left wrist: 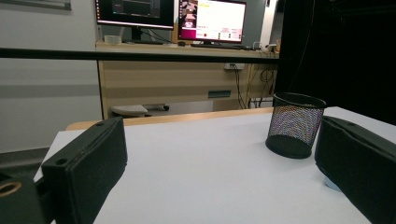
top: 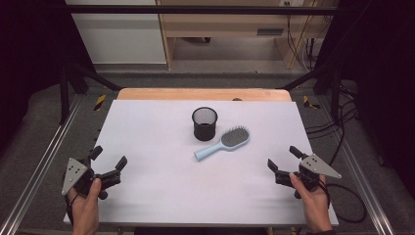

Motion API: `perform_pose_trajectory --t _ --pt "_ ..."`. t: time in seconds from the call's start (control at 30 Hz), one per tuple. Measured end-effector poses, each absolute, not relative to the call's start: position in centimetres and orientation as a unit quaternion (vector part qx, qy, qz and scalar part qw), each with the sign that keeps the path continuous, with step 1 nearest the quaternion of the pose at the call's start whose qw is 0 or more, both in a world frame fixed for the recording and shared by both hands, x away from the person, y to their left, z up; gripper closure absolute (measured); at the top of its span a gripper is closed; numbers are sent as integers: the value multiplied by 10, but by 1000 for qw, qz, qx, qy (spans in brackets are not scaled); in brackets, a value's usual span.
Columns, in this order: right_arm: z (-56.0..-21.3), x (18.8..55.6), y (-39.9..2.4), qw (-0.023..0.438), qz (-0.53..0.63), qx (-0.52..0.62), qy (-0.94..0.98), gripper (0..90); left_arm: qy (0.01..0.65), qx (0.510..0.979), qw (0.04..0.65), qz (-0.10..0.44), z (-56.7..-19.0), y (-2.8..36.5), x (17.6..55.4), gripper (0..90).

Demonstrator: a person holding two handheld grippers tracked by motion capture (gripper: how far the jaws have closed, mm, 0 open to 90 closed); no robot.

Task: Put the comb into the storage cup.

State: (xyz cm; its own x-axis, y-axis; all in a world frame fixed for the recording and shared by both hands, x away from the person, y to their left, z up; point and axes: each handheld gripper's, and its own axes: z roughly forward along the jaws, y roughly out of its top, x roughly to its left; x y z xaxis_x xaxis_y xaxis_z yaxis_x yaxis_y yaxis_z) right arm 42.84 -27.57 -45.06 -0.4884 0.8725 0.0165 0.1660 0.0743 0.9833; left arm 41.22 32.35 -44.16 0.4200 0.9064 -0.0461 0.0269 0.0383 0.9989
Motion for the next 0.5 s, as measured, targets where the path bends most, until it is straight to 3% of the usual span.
perform_pose_trajectory --t 0.5 --pt "-452 432 -275 293 553 414 661 76 391 595 595 374 -441 322 408 26"
